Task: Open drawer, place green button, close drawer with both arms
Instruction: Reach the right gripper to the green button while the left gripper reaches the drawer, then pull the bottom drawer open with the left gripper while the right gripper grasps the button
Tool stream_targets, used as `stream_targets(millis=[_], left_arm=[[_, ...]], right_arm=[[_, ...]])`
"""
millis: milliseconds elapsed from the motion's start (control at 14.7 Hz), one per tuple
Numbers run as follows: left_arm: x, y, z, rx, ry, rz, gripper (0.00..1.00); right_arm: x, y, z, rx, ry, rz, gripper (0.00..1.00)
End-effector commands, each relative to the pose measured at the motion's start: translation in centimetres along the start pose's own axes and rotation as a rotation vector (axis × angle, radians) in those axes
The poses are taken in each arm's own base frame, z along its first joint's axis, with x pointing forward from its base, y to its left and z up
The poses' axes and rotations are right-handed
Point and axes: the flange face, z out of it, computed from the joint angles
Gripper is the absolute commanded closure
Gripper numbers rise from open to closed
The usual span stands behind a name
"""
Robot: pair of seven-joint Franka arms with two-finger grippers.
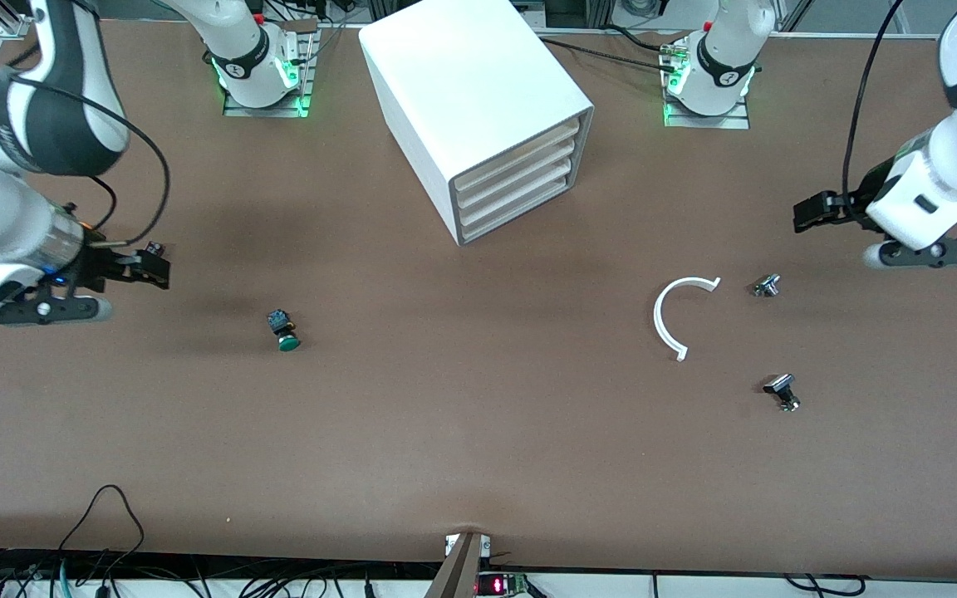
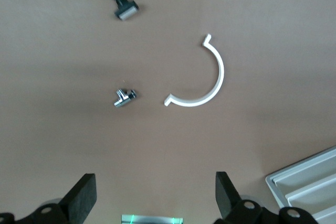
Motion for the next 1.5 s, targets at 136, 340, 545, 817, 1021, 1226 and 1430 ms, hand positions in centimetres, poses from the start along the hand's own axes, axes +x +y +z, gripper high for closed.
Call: stream_targets(millis=[136,340,545,817,1021,1226,1430], left_arm=[[6.8,2.3,10.2,-0.128,-0.231,0.059,0.0],[8.0,6.1,17.7,-0.352,-0.367,0.038,0.0],[8.0,11.5,24.7,-0.538,-0.466,-0.006,0.0],[4.4,19.3,33.0,-0.758,-0.578,-0.023,0.0],[-0.1,23.8,36.7,-0.838,-0.569,0.006,0.0],[-3.7,26.1,38.3,-0.842,-0.611,0.034,0.01],[-6.1,27.3,39.3,-0.835,-0.651,0.068,0.02]], right_arm=[[1.7,-3.1,3.0,-0.002,-0.033,-0.052,0.0],[2.2,-4.7,4.3,-0.006,-0.033,-0.068,0.0],[3.2,-6.1,7.0,-0.006,-0.029,-0.091,0.0],[3.7,-8.6,11.3,-0.002,-0.061,-0.141,0.0],[3.4,-9.3,13.0,0.008,-0.062,-0.257,0.0],[2.7,-9.5,16.2,0.006,-0.018,-0.31,0.0],[1.2,-9.1,20.0,0.001,0.035,-0.359,0.0]])
